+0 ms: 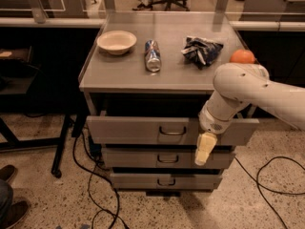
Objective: Open top drawer
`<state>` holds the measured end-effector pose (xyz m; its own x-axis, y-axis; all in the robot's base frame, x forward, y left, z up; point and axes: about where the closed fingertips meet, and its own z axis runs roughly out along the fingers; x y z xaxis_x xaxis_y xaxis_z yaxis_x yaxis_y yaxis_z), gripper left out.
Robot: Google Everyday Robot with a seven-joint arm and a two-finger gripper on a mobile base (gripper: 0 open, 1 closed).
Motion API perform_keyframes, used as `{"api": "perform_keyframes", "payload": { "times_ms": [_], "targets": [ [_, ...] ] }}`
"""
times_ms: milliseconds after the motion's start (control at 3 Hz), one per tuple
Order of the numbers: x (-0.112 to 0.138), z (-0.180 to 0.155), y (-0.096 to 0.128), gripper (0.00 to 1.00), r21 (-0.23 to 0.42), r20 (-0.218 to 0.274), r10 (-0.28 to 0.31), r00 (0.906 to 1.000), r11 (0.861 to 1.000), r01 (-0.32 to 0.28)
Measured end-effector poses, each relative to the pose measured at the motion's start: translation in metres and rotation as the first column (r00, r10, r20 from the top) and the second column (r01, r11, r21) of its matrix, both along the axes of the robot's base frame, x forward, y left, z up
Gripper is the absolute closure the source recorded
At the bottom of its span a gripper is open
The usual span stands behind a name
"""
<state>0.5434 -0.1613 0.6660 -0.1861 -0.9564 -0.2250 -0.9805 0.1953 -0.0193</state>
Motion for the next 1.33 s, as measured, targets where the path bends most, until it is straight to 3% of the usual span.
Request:
{"api": "perform_keyframes", "payload": {
  "times_ms": [333,667,1333],
  "targets": [
    [-0.073,0.034,-0.009,0.0,0.065,-0.023,-0.004,0.9997,0.998,0.006],
    [-0.074,0.036,-0.011,0.0,0.068,-0.021,-0.009,0.9997,0.998,0.011],
    [-0.033,0.034,-0.019,0.0,0.068,0.021,-0.059,0.998,0.996,0.058]
  ]
}}
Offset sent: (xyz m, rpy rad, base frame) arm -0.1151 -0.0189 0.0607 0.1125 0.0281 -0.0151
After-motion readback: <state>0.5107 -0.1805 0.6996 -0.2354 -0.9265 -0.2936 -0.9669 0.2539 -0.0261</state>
